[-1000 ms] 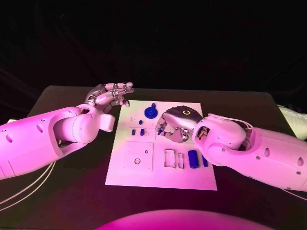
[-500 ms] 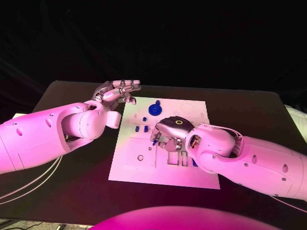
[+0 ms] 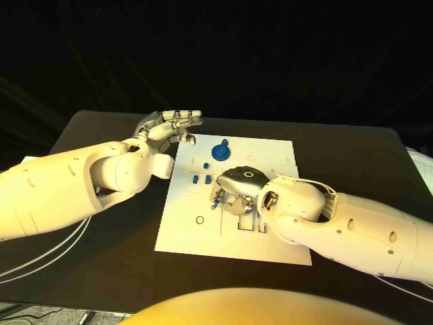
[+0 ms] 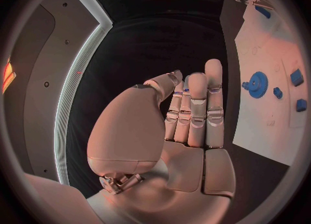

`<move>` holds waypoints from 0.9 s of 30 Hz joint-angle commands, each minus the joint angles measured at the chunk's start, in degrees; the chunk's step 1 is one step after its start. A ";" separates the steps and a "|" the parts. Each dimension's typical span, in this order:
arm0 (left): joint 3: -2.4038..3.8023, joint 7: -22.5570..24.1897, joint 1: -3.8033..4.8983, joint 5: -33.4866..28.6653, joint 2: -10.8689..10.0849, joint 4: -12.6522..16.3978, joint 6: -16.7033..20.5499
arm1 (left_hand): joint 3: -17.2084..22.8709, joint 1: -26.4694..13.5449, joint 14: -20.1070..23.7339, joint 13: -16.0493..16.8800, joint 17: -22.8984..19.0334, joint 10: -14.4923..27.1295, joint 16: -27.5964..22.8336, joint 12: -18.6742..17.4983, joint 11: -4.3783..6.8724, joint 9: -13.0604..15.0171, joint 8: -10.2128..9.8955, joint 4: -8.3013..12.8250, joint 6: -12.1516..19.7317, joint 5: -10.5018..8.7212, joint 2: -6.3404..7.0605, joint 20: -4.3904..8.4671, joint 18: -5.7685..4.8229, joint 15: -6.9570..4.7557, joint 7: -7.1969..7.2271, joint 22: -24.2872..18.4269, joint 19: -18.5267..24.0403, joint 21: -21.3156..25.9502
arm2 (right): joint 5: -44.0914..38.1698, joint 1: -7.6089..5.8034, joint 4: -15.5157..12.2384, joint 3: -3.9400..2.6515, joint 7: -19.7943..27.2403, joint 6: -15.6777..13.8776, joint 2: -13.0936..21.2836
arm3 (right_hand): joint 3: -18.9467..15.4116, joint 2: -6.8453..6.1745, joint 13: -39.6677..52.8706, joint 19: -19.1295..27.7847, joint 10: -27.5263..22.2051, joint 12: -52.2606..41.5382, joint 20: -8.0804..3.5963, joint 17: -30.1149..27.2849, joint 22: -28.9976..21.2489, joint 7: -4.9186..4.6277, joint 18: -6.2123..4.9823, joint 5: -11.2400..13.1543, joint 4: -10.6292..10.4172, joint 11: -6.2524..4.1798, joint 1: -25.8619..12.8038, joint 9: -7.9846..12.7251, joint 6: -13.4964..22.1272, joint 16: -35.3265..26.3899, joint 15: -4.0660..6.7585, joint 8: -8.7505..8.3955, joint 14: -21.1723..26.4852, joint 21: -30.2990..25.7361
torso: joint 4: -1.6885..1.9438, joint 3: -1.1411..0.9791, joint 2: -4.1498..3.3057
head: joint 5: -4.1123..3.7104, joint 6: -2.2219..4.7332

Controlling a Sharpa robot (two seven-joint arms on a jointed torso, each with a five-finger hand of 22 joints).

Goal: Assemble the parts on the task board

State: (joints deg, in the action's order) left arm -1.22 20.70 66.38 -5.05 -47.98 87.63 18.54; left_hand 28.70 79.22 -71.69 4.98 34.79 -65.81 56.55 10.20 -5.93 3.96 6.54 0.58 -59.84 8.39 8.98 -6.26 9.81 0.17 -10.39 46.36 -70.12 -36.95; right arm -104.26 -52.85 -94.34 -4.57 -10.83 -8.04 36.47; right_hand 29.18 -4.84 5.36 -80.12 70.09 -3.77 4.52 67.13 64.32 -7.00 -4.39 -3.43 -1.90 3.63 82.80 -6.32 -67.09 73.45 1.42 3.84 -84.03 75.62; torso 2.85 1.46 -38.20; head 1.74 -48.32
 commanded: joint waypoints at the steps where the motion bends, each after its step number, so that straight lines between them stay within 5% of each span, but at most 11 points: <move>1: 0.04 0.17 0.00 0.02 0.17 0.11 -1.19 | -0.31 0.06 0.09 0.06 -0.08 0.43 -0.37 0.31 0.10 -0.07 0.17 -0.09 0.46 0.05 -0.35 0.08 0.65 0.46 0.13 -0.09 0.33 0.34 | -0.28 0.10 0.24 0.14 0.60 1.36 -0.31 | 0.32 0.33 0.04 -0.13 0.23 -0.17 0.37 -0.07 -0.10 -0.30 -0.61 -0.39 0.00 0.05 -0.41 -0.09 0.08 0.26 -0.38 0.31 -2.49 -0.02 | -0.05 0.03 0.03 | 0.09 -0.13; 18: 0.04 0.04 -0.01 0.03 0.32 -0.07 -1.47 | -0.35 0.04 0.11 0.05 -0.13 0.51 -0.38 0.34 0.07 -0.08 0.16 -0.07 0.53 0.05 -0.36 0.07 0.64 0.48 0.10 -0.11 0.33 0.37 | -3.79 0.19 0.86 0.65 0.16 3.21 -1.18 | 0.34 0.26 -0.05 -0.09 0.15 -0.10 0.42 -0.09 -0.17 -0.38 -0.62 -0.35 0.13 0.12 -0.62 -0.11 0.15 0.27 -0.44 0.26 -2.46 -0.06 | -0.03 0.03 0.05 | 0.26 -0.19; 27: 0.04 -0.24 -0.03 0.03 0.36 -0.10 -1.74 | -0.43 0.01 0.14 0.05 -0.21 0.60 -0.40 0.40 0.04 -0.08 0.17 -0.06 0.59 0.05 -0.37 0.05 0.64 0.50 0.07 -0.14 0.32 0.41 | -4.68 0.19 1.65 1.22 -0.10 3.64 -1.81 | -0.79 -0.83 -0.88 0.13 -1.44 0.21 0.88 -0.46 -0.52 -0.82 -0.68 -1.41 -0.10 0.70 -3.30 0.00 1.47 0.17 -0.98 -0.23 -2.32 -0.29 | 0.00 0.00 -0.02 | 0.48 -0.34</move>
State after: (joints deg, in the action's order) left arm -1.22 20.49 66.35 -5.04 -47.75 87.49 18.14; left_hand 28.64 79.22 -71.59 4.98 34.59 -65.61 56.52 10.22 -5.72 3.97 6.54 0.51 -59.64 8.39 8.98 -6.25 9.81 0.44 -10.19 46.31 -70.12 -36.74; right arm -107.17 -52.89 -93.05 -3.64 -10.70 -6.51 34.68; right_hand 28.67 -5.71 4.57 -79.99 68.95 -3.93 5.07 66.71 63.84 -7.96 -4.39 -4.89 -1.94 4.40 79.90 -6.44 -65.91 73.45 0.90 3.95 -83.92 75.62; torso 2.84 1.49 -38.15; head 2.05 -48.61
